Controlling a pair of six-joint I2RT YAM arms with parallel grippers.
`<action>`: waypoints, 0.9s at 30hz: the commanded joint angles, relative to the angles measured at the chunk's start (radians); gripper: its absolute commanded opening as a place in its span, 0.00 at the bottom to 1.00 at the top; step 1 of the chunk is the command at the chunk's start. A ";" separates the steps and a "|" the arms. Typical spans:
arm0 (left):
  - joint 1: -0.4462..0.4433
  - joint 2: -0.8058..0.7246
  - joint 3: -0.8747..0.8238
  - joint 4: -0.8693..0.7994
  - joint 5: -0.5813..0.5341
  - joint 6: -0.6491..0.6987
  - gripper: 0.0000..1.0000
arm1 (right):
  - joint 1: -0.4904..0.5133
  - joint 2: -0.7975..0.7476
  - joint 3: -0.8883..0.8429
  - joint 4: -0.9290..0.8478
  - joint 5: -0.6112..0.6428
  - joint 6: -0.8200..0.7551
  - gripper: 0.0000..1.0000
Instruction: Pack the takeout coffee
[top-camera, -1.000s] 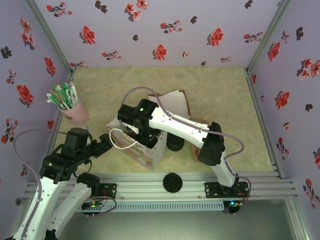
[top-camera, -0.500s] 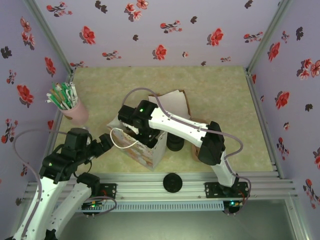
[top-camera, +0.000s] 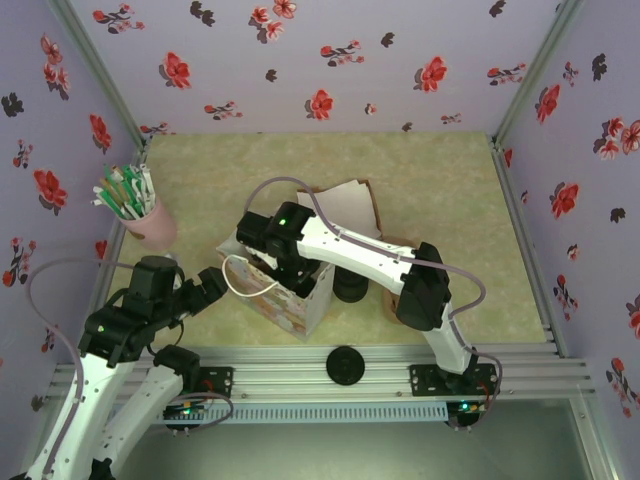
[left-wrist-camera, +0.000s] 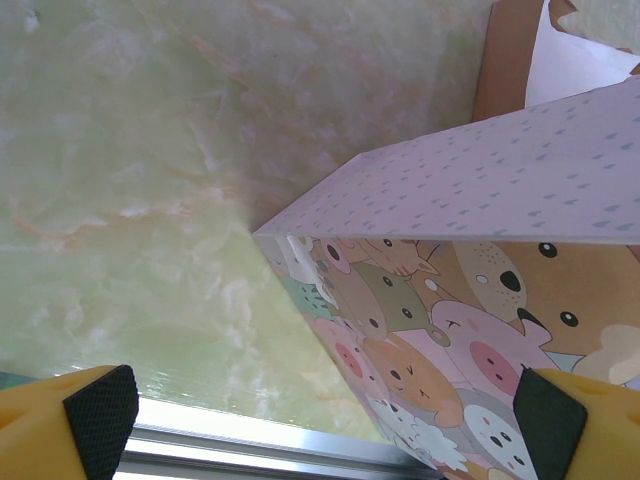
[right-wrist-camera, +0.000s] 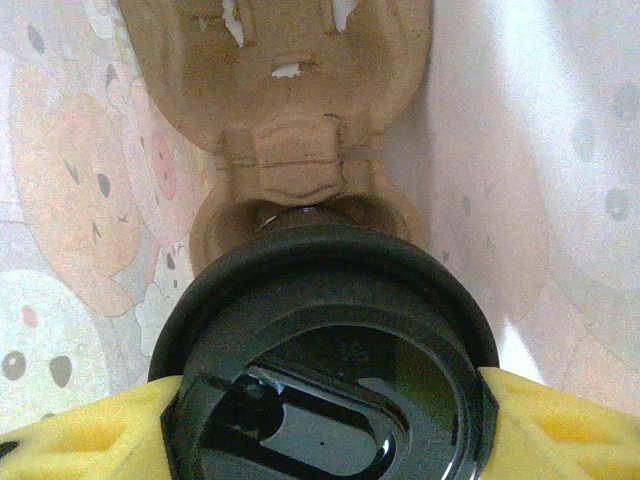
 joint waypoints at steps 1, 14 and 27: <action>-0.005 -0.005 -0.007 0.000 -0.020 0.015 0.99 | -0.006 -0.014 -0.009 0.013 0.002 -0.011 0.62; -0.005 -0.004 -0.003 -0.001 -0.020 0.015 0.99 | -0.011 -0.004 -0.071 0.059 -0.008 -0.004 0.62; -0.005 0.000 -0.001 0.000 -0.022 0.015 0.99 | -0.013 0.000 -0.102 0.091 -0.019 0.002 0.62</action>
